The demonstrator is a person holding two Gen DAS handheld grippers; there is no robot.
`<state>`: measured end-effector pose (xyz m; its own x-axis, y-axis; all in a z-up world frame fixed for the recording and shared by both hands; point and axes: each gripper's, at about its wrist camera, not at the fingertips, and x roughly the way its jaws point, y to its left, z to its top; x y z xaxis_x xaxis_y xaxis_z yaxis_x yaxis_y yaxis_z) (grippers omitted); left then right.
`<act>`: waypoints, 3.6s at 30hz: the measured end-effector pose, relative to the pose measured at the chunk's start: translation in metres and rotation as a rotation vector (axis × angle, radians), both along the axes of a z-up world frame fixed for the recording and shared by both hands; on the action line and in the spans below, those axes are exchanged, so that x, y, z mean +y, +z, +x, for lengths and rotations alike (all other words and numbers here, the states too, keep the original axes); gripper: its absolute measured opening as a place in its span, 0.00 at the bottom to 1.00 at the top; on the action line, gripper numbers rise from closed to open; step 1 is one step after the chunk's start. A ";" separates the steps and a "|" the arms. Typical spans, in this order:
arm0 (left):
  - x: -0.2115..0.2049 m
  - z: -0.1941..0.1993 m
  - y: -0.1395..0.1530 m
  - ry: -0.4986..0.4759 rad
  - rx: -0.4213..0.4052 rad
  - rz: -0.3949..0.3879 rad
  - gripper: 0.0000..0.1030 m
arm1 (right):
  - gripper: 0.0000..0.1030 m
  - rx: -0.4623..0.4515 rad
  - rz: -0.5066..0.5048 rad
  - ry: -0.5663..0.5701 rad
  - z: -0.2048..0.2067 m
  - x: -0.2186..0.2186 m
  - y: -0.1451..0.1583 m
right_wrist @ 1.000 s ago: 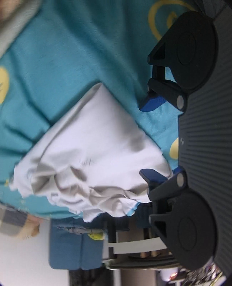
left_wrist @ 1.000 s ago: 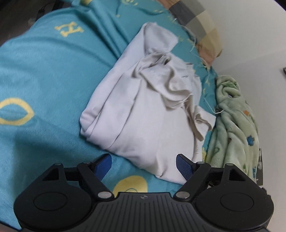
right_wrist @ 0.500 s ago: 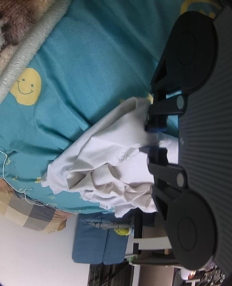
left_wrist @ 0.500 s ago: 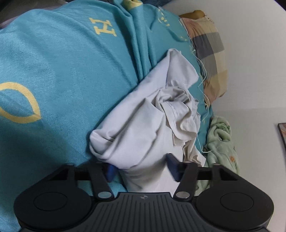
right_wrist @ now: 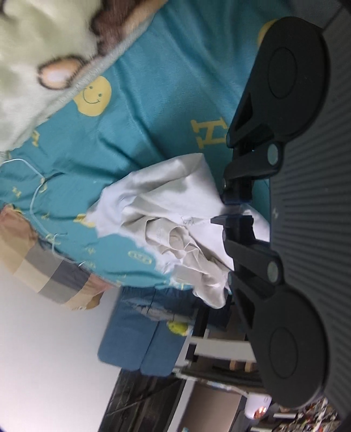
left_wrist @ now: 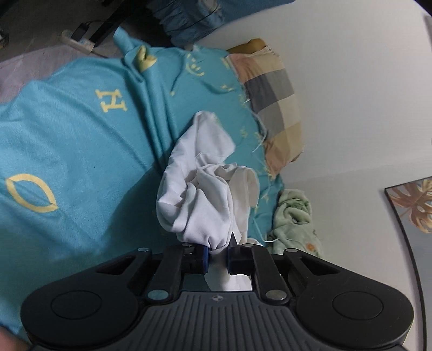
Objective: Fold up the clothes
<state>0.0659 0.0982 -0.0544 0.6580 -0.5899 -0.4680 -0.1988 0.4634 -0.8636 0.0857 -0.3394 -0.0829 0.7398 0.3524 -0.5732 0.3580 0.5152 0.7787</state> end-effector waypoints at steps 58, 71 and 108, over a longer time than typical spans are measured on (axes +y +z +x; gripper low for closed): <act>-0.028 0.177 -0.086 -0.042 0.026 0.173 0.27 | 0.25 0.005 -0.087 0.051 0.163 -0.006 -0.074; -0.088 0.158 -0.049 -0.230 -0.213 0.648 0.63 | 0.66 -0.218 -0.512 0.296 0.162 0.055 -0.041; -0.089 0.080 -0.036 -0.261 -0.133 0.673 0.63 | 0.66 -0.028 -0.591 0.350 0.109 0.071 -0.051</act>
<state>0.1463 0.0096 -0.0900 0.6117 -0.3484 -0.7102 0.0776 0.9199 -0.3844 0.1944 -0.2688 -0.1337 0.6565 0.2074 -0.7253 0.0766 0.9381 0.3377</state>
